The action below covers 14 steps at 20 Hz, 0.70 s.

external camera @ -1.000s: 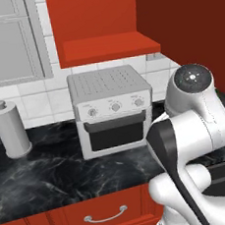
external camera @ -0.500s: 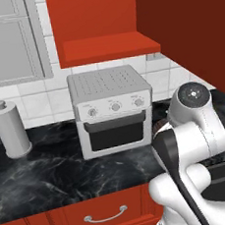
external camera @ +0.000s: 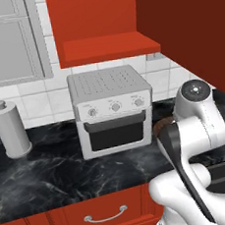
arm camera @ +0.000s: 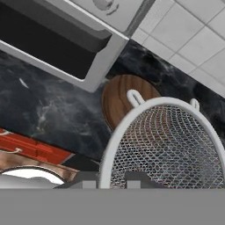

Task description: Open the cabinet and setup a tea strainer by placing it in the bowl upright.

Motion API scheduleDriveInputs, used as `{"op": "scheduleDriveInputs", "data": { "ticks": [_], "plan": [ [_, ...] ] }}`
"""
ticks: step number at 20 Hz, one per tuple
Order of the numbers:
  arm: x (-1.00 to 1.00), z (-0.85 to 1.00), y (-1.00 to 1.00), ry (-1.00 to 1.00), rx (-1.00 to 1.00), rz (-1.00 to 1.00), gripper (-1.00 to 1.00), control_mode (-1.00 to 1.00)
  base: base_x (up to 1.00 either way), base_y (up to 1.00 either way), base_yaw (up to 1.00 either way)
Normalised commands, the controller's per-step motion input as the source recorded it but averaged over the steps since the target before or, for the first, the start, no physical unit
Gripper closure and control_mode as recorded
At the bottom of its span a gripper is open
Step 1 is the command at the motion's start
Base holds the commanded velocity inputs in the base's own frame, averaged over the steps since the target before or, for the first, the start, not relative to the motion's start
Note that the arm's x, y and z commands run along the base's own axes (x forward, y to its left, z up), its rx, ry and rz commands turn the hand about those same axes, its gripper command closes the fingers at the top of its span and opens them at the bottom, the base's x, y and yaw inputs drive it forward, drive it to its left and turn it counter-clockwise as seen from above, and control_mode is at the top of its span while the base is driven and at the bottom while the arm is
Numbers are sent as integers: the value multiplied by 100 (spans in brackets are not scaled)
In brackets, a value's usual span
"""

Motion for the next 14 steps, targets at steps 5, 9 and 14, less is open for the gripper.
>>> {"op": "scheduleDriveInputs", "data": {
  "ticks": [5,9,14],
  "plan": [
    [13,-42,-34,0,-3,0,100,-100,0,0,0],
    [29,-44,-23,0,-4,0,100,-100,0,0,0],
    [47,-29,-6,0,-5,0,100,-100,0,0,0]
  ]
}}
